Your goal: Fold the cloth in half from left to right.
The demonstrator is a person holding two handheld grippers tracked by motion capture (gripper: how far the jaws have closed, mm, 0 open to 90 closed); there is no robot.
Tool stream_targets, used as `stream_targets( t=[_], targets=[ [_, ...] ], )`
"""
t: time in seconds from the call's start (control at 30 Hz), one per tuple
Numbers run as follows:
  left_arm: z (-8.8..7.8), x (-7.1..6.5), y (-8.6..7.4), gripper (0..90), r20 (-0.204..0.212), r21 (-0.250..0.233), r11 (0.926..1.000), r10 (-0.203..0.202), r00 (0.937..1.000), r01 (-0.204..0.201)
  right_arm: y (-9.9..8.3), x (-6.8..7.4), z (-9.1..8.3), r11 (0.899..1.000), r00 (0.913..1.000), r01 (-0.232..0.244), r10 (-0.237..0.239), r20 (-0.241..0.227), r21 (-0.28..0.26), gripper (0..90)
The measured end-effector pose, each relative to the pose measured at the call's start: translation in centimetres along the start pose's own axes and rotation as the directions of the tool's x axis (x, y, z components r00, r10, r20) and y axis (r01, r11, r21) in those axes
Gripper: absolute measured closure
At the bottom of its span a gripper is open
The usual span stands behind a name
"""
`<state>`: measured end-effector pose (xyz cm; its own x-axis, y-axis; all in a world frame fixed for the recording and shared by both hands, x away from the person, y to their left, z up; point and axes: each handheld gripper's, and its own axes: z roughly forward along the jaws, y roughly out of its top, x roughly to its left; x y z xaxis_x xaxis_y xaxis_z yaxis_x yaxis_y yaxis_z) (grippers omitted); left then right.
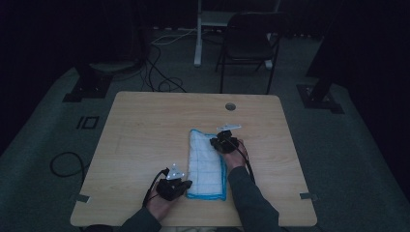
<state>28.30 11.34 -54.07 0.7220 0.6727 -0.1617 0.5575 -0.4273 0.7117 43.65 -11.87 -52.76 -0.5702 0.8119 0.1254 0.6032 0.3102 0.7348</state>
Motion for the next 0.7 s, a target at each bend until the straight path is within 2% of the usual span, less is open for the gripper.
stream_targets(
  t=[0.13,0.3,0.57,0.7],
  targets=[
    [0.0,0.0,0.0,90.0,0.000,0.000,1.0000,-0.002,1.0000,0.002,0.5,-0.1,-1.3,0.999,0.9996,0.018,-0.017,0.021,-0.034,85.7],
    [-0.1,-0.1,0.0,90.0,-0.004,0.007,1.0000,0.006,1.0000,-0.006,1.0,0.0,-2.7,0.996,0.9962,0.066,-0.063,0.060,-0.054,85.8],
    [-0.4,-0.2,0.0,85.6,0.010,0.002,1.0000,0.002,1.0000,-0.002,0.9,-0.5,-3.8,0.996,0.9927,0.073,-0.067,0.100,-0.059,85.9],
    [-0.6,-0.4,0.1,82.7,0.017,-0.002,0.9999,0.014,0.9998,-0.014,0.6,-0.7,-4.1,0.995,0.9870,0.086,-0.078,0.141,-0.055,85.7]
  ],
)
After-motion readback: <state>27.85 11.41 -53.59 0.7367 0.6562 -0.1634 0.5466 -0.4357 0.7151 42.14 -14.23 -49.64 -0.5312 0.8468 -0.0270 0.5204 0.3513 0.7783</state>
